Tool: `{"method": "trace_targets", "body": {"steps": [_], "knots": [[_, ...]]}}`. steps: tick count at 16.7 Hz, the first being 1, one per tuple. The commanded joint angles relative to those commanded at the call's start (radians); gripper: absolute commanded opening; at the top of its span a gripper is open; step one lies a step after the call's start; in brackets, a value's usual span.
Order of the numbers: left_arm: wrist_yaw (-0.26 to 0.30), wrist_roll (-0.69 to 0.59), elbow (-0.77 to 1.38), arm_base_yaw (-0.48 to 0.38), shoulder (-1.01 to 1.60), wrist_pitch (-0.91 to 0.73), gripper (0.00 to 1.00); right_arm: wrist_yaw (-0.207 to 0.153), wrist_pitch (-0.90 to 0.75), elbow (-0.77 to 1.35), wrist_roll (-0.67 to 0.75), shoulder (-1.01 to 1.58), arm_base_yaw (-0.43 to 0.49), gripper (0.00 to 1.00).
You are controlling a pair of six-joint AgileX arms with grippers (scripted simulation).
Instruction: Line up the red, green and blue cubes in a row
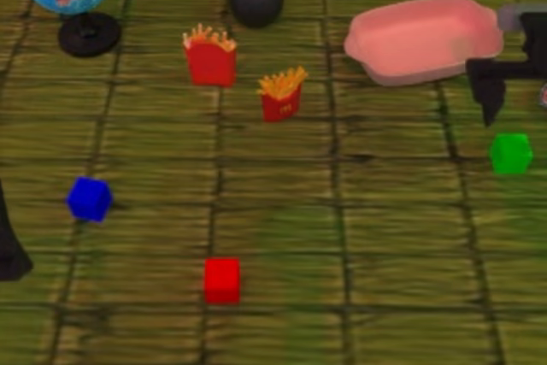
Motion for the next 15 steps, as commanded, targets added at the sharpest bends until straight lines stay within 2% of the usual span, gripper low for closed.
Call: {"method": "trace_targets", "body": {"steps": [8, 15], "knots": [[0.001, 0.010, -0.006, 0.004, -0.014, 0.011, 1.00, 0.000, 0.012, -0.004, -0.001, 0.016, -0.003, 1.00], [0.001, 0.010, -0.006, 0.004, -0.014, 0.011, 1.00, 0.000, 0.252, -0.162, 0.003, 0.092, 0.002, 1.00]]}}
